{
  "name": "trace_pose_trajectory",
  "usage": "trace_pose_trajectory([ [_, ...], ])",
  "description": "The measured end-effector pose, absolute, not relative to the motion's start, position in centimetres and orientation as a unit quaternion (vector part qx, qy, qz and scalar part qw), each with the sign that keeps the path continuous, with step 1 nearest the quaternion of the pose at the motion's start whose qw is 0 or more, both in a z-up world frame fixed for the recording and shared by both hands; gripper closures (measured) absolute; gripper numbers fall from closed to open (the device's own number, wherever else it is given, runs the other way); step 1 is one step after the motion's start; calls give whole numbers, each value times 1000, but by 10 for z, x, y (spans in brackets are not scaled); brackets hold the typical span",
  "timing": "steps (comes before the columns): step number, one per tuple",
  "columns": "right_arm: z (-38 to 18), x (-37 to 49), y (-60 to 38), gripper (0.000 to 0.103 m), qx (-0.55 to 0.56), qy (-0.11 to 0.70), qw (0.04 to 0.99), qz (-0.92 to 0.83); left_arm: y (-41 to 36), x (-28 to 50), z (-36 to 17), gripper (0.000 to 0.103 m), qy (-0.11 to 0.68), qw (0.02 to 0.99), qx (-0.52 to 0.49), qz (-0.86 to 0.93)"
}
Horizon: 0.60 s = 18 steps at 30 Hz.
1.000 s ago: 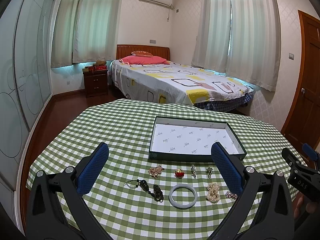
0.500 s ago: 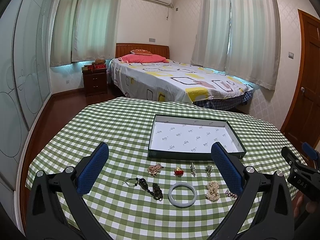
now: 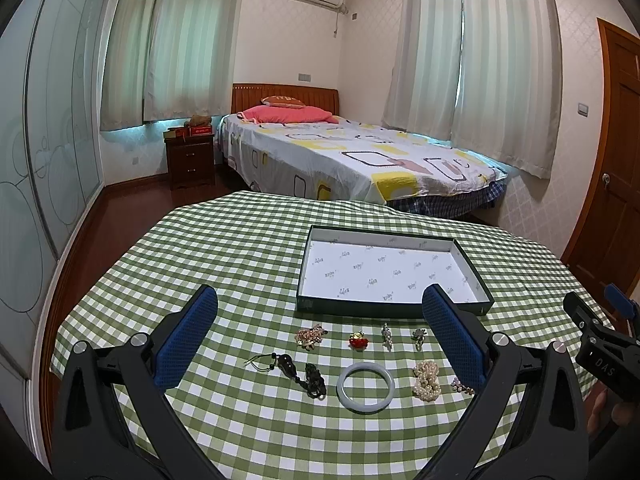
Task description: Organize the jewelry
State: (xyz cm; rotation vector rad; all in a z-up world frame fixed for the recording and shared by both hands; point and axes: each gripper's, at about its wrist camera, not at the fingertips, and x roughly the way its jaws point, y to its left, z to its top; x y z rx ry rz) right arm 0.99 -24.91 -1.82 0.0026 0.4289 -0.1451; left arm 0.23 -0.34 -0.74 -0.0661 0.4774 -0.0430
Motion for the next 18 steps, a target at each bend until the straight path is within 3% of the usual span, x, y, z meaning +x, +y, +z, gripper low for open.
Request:
trace_pose_trajectory([
  [18,-41,16,-250,6,-9,211,975,-71,-3,22,-42,3,270,962,-22,-25],
])
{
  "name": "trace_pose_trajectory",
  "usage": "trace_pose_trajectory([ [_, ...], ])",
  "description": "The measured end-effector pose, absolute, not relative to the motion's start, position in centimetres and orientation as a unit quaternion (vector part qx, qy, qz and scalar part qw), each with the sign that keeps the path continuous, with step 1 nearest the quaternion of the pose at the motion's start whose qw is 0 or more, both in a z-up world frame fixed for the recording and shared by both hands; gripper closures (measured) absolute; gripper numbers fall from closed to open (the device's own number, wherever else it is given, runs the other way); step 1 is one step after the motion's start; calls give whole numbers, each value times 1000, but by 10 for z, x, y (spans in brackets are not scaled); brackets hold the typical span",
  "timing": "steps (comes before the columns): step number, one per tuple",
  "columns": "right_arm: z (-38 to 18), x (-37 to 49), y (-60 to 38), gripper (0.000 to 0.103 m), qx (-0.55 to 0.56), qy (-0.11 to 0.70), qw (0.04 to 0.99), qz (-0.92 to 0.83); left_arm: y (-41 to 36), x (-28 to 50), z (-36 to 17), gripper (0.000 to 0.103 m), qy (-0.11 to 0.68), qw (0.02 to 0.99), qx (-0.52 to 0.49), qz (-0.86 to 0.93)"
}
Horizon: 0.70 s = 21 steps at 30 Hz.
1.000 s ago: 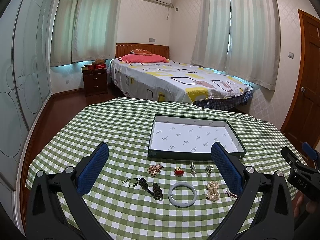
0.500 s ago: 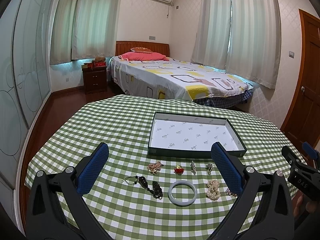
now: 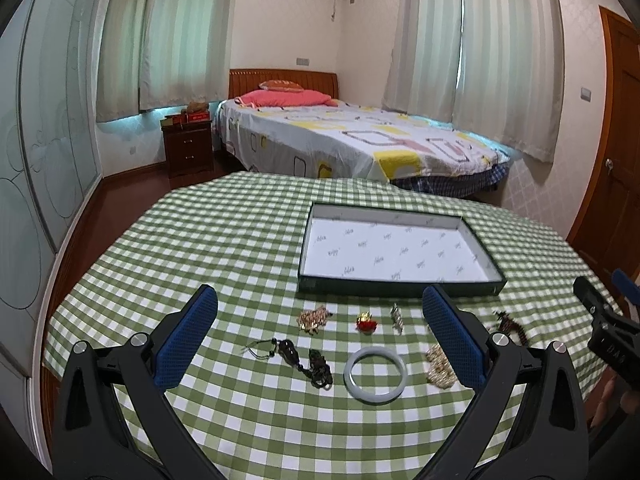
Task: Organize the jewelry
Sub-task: 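Lower left tool to black pendant necklace while right tool moves to red bead bracelet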
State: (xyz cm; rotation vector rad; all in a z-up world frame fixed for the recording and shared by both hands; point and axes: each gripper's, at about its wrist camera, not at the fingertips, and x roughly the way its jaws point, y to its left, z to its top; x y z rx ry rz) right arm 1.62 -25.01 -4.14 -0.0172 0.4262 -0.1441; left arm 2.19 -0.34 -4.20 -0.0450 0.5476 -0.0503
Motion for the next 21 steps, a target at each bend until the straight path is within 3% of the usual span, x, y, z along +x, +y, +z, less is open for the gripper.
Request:
trace_pose_trajectory([
  [15,-108,51,-261,6,-18,278,958,-73,21,71,-128,5,373,926,-52,-7],
  [17,-111,54,-262,6,-17,284,956,-71,22,76,-132,11,378,924,-48,-2],
  [19,-116,58,-262,6,-16,291,954,-70,22,83,-139,24,388,921,-44,1],
  [21,-120,60,-263,6,-14,298,952,-69,22,87,-144,28,398,916,-45,0],
])
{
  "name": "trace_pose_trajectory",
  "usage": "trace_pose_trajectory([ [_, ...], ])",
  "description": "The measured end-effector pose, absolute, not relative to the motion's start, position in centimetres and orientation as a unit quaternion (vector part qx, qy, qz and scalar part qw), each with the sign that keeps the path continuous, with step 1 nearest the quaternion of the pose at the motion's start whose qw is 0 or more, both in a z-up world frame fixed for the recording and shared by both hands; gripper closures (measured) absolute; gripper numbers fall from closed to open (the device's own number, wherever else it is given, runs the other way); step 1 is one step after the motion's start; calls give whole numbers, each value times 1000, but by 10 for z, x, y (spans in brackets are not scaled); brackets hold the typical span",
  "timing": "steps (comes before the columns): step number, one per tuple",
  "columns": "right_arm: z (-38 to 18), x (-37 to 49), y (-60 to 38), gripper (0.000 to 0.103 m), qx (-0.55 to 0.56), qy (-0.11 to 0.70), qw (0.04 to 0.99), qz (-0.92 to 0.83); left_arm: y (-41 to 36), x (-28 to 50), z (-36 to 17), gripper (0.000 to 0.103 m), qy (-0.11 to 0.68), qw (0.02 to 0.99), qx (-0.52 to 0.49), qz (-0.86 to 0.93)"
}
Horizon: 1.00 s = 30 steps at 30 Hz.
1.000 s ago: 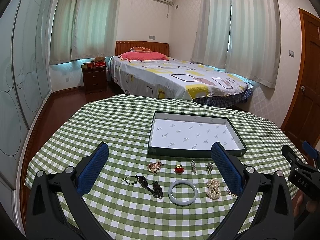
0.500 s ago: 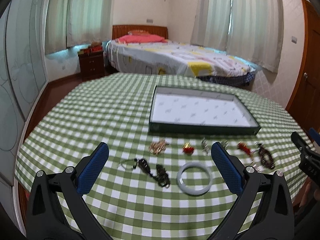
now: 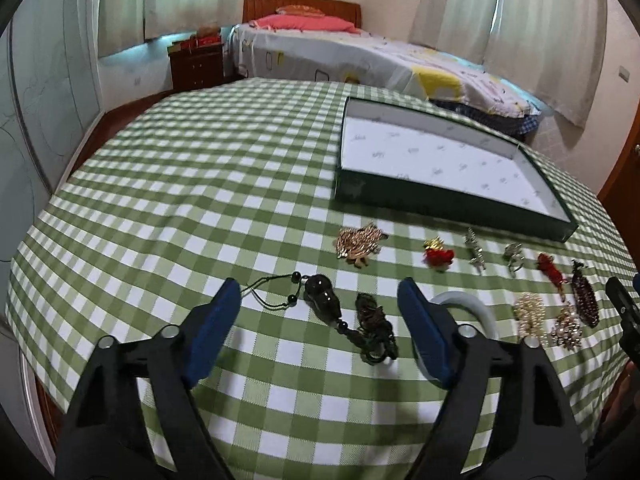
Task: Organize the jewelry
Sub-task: 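Lower left tool to black pendant necklace while right tool moves to red bead bracelet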
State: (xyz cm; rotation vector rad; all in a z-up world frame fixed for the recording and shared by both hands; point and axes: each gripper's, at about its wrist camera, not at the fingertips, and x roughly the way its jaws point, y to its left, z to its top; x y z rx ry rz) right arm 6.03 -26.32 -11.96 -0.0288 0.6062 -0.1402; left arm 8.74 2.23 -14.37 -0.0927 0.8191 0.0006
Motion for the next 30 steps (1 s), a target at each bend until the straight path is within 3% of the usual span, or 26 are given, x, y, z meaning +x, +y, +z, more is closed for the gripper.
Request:
trace_pose_trajectory([
  [7,-128,68,-269,6,1,313,947,-67,27,99,-157,58,417,907,-51,-3],
  [12,-130,69,-271,6,6,318,946,-67,21,102,-163,65,424,905,-31,-4],
  [18,-133,73,-273,6,10,324,944,-64,21,103,-163,81,421,906,-34,-14],
  [30,-141,78,-284,6,31,347,935,-70,19,103,-160,87,411,911,-25,-24],
])
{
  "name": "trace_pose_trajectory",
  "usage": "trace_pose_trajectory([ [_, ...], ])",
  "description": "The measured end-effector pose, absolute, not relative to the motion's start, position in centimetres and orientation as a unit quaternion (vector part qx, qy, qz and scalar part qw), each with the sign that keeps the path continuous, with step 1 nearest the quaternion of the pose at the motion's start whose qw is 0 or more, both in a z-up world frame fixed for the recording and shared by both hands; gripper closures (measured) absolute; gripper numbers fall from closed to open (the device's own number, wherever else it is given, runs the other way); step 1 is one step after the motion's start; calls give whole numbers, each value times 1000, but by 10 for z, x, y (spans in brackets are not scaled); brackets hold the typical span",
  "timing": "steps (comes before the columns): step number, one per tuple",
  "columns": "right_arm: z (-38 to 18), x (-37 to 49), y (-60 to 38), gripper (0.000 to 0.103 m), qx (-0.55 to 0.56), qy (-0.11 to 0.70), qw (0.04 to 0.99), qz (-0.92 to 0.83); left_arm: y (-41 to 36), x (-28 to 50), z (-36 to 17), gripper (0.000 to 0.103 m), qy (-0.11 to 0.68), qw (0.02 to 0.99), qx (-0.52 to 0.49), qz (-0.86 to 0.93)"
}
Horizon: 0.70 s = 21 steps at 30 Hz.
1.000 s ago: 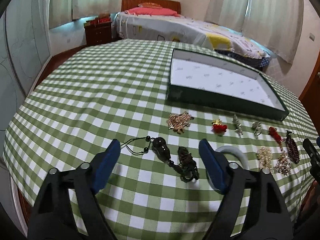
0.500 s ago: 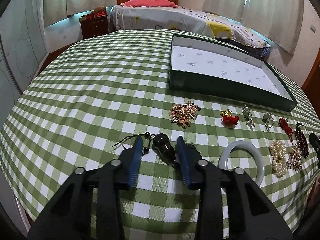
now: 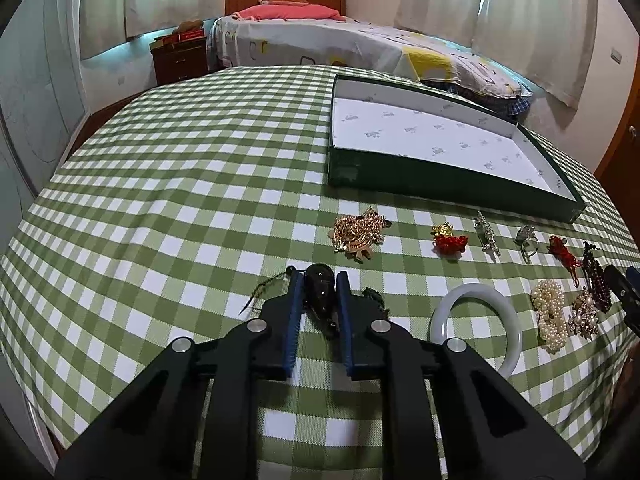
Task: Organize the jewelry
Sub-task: 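Lower left tool to black pendant necklace while right tool moves to red bead bracelet, then close left tool on black pendant while right tool closes on red bead bracelet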
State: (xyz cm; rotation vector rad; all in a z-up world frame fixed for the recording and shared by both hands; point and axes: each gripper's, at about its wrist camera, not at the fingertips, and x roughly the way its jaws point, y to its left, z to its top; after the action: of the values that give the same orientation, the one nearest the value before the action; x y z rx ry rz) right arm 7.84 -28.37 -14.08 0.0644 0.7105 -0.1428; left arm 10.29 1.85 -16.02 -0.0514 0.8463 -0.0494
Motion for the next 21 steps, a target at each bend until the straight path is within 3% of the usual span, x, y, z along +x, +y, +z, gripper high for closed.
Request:
trace_pose_trajectory([
  [9,-148,89,-286,6,25,366,927,-79,19,106,-161,87,411,911,-20,-26],
  [11,-152,91,-288,6,29,374,924,-78,19,107,-164,83,416,909,-21,-22],
  [15,-159,92,-292,8,45,390,917,-70,19,109,-164,63,414,910,-25,-22],
  [17,-160,91,-295,15,54,392,916,-70,19,110,-164,61,413,910,-27,-23],
  [21,-157,88,-296,45,48,387,918,-76,19,110,-165,62,412,911,-27,-26],
])
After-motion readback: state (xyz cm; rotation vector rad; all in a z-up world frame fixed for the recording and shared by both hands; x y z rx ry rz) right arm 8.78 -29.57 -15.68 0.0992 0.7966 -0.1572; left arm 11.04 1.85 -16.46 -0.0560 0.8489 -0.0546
